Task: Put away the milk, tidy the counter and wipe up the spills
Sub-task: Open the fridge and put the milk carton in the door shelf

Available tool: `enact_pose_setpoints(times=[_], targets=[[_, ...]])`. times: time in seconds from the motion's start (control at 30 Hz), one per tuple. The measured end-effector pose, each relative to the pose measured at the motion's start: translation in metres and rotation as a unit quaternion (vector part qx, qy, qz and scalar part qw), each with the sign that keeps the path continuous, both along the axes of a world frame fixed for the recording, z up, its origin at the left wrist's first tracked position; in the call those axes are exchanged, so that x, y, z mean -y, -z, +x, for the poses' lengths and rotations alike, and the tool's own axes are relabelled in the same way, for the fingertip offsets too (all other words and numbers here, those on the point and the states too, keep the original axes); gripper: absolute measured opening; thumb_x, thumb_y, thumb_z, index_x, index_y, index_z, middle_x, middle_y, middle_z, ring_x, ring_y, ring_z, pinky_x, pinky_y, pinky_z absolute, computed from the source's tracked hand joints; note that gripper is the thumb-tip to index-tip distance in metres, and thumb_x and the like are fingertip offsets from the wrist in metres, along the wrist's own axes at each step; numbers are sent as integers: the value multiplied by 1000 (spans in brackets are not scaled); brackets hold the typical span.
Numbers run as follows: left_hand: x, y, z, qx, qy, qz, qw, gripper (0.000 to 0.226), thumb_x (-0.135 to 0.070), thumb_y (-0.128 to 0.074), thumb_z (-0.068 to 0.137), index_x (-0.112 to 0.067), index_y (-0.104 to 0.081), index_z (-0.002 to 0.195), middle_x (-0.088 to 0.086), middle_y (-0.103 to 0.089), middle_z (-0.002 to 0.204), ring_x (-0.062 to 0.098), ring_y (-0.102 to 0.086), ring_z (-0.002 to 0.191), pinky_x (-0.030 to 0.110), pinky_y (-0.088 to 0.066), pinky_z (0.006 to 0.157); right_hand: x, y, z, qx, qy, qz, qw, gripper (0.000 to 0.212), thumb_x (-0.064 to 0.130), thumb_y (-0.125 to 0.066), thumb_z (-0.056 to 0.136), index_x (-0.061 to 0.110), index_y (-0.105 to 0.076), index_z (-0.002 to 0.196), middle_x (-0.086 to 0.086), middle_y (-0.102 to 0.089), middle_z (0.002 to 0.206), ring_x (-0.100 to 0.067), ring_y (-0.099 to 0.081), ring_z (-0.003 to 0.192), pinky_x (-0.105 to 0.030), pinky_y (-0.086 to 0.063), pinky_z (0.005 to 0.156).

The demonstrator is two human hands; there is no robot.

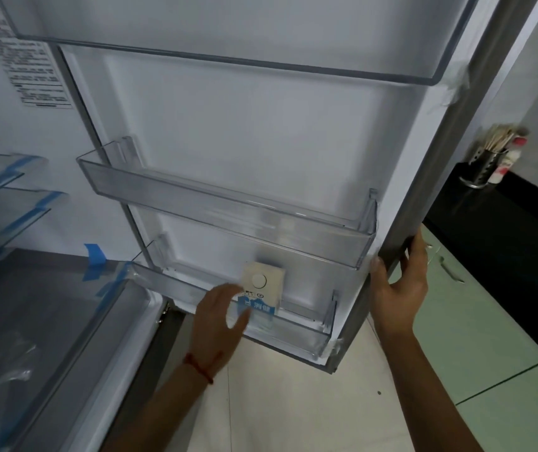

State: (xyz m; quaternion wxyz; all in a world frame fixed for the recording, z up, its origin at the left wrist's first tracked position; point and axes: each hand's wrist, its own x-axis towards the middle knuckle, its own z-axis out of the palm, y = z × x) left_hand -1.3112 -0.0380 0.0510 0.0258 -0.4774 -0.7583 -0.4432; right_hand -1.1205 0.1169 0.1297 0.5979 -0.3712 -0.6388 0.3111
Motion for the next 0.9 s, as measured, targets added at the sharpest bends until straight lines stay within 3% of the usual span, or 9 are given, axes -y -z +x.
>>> enact_pose_setpoints(times=[0.1,0.27,0.37,0.53,0.73,0.83,0.9], targets=[[2,18,38,-107,63,8,992,41,-48,-32,94,-18,-55,112,10,-68,110,12,-47,112,21,-31,106,9,4,3,-8,-7,0,1000,66,28,-50,81,20,-28,143,13,-36,141,14,-36,125,-5,-29,103],[3,40,78,-204,92,-54,973,40,-47,-27,95,-21,-49,117,1,-68,114,11,-44,119,37,-32,109,35,10,13,25,-19,26,999,70,25,-47,81,8,-24,145,-6,-35,148,-15,-35,136,-19,-30,111],[17,45,83,-212,91,-66,971,41,-48,-25,95,-21,-49,116,0,-69,110,13,-44,118,34,-15,112,55,12,16,38,-18,34,999,71,24,-47,81,5,-22,145,-10,-32,150,-21,-32,138,-32,-30,113],[50,49,73,-205,84,-39,974,34,-45,-29,95,-22,-51,107,0,-71,99,11,-47,113,32,-15,114,99,17,19,40,-8,51,998,70,22,-46,81,6,-20,144,-10,-28,151,-22,-28,140,-43,-30,111],[106,46,60,-174,85,-13,981,31,-41,-29,96,-20,-51,103,5,-70,100,14,-46,116,31,-23,112,164,26,19,73,17,103,992,64,15,-47,82,11,-24,141,-10,-27,149,-16,-23,141,-31,-22,117],[140,43,47,-179,78,-29,980,35,-38,-24,98,-19,-50,109,10,-68,112,16,-42,122,32,-35,107,199,26,20,69,44,117,990,55,17,-49,81,8,-35,134,-15,-27,145,-18,-23,139,-30,-20,115],[164,40,38,-188,69,-54,978,37,-36,-20,98,-18,-49,115,10,-64,121,17,-39,125,35,-33,108,222,23,17,52,31,92,994,56,20,-49,83,9,-31,135,-17,-24,147,-18,-21,140,-29,-18,117]])
